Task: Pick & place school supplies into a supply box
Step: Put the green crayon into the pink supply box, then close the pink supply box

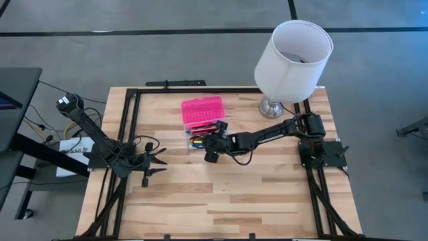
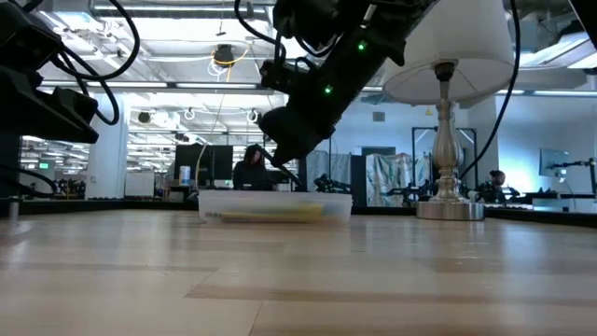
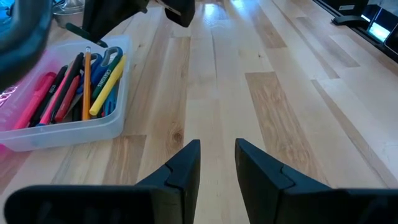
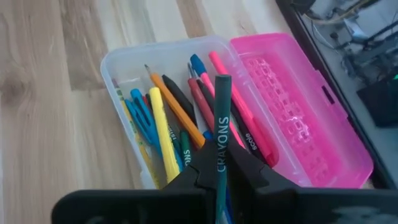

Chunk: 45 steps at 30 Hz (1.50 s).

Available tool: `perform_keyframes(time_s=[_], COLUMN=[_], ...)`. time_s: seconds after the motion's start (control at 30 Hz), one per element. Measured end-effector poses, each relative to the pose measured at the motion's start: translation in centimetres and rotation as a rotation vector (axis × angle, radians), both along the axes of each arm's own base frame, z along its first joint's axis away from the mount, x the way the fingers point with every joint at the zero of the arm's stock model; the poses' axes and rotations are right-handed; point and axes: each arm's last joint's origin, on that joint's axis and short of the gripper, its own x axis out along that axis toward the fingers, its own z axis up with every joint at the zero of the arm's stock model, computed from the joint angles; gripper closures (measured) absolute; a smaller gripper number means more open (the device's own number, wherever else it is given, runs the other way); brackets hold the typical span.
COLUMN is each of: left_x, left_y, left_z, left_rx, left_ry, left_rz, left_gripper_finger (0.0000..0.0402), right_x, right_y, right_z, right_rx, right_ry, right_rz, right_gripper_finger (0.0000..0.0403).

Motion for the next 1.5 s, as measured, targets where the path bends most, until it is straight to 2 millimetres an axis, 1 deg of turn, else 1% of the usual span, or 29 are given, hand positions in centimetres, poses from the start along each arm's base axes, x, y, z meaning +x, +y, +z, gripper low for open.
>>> perform_keyframes(time_s=[0.17, 0.67, 0.83, 1.1, 1.37, 1.5], left_x=[0.0, 0.0, 0.0, 0.0, 0.0, 0.0], left_y=[0.0, 0.0, 0.0, 0.0, 0.0, 0.0], left_z=[0.0, 0.0, 0.0, 0.0, 0.0, 0.0], left_rx=[0.001, 0.007, 0.007, 0.008, 0.011, 0.011], left_ry=[-0.001, 0.0, 0.0, 0.0, 0.0, 0.0], left_rz=[0.0, -0.001, -0.001, -0.002, -0.003, -0.003], left_gripper_finger=[0.0306, 0.0306, 0.0306, 0.0306, 0.0306, 0.0306], right_x=[-0.1, -0.1, -0.3, -0.3, -0.3, -0.3], right_y=[0.7, 0.7, 0.3, -0.3, -0.6, -0.6], right_z=[-0.4, -0.5, -0.7, -0.8, -0.8, -0.8], right_rx=[-0.063, -0.06, -0.039, 0.004, 0.02, 0.023], right_ry=[0.068, 0.076, 0.104, 0.101, 0.088, 0.087], right_rz=[0.079, 0.078, 0.09, 0.058, 0.035, 0.031], right_gripper_finger=[0.0401, 0.0395, 0.0387, 0.0393, 0.0354, 0.0343])
